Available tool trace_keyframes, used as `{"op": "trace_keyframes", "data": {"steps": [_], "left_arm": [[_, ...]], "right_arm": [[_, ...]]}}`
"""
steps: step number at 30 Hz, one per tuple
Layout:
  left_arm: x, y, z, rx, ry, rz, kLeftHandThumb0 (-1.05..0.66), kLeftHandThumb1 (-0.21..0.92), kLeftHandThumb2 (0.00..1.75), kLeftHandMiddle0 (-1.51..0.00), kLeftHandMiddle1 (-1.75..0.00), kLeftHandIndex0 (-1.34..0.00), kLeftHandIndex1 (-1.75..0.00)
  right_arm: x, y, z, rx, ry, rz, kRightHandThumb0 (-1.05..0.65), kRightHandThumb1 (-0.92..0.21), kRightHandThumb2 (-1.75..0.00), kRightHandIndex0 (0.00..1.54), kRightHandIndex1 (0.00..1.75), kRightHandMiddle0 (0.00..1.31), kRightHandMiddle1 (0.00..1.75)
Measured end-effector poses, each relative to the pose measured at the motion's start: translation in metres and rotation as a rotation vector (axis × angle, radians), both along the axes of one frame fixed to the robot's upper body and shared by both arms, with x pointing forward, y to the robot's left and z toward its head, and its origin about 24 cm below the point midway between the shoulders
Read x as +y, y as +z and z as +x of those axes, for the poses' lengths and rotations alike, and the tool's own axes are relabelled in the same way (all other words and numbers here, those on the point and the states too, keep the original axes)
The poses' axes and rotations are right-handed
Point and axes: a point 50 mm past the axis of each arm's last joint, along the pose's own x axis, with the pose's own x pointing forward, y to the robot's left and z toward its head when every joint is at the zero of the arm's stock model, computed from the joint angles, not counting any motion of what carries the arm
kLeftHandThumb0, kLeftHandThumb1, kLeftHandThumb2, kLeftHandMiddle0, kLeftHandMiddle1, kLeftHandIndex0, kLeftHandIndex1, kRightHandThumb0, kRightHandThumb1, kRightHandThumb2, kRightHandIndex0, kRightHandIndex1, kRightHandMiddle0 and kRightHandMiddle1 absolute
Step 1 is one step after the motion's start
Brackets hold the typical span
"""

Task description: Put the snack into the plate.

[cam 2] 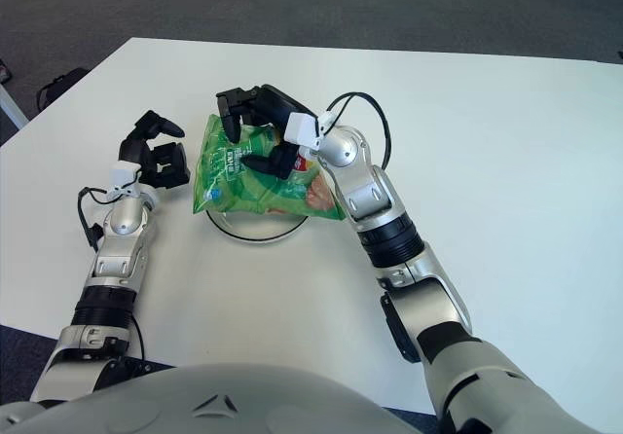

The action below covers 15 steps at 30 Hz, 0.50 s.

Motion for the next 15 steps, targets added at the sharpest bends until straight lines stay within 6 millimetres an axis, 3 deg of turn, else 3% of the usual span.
{"op": "trace_keyframes", "data": {"steps": [2, 4, 7, 9, 15], "left_arm": [[0.0003, 0.0004, -0.0002, -0.003, 0.01, -0.003, -0.47, 0.35, 1.28, -1.3, -1.75, -0.59, -1.75], [0.0004, 0.0007, -0.0003, -0.004, 0.015, -0.005, -0.47, 0.35, 1.28, -1.31, -1.75, -0.59, -1.75], [0.0006, 0.0006, -0.0004, -0.001, 0.02, -0.006, -0.47, 0.34, 1.29, -1.32, -1.75, -0.59, -1.75], [0.0008, 0.0006, -0.0006, 0.0, 0.022, -0.006, -0.48, 0.33, 1.3, -1.32, -1.75, -0.6, -1.75], [0.0004, 0.0009, -0.0013, 0.003, 0.022, -0.001, -0.49, 0.29, 1.34, -1.31, -1.75, -0.63, -1.75]], "right_arm": [[-0.0003, 0.0, 0.0002, 0.009, -0.007, -0.003, -0.01, -0.28, -1.32, 0.63, 1.75, 0.48, 1.62], [-0.0006, 0.0002, 0.0, 0.018, -0.013, -0.006, -0.23, -0.51, -1.01, 0.27, 1.68, 0.43, 1.65], [-0.0011, 0.001, -0.0008, 0.034, -0.016, -0.014, -0.33, -0.27, -1.16, 0.09, 1.47, 0.14, 1.56], [-0.0013, 0.0018, -0.0015, 0.041, -0.019, -0.016, -0.38, -0.21, -1.18, 0.05, 1.34, 0.07, 1.46], [-0.0017, 0.0033, -0.0026, 0.047, -0.023, -0.019, -0.48, -0.17, -1.13, 0.0, 0.86, 0.01, 1.14]]}}
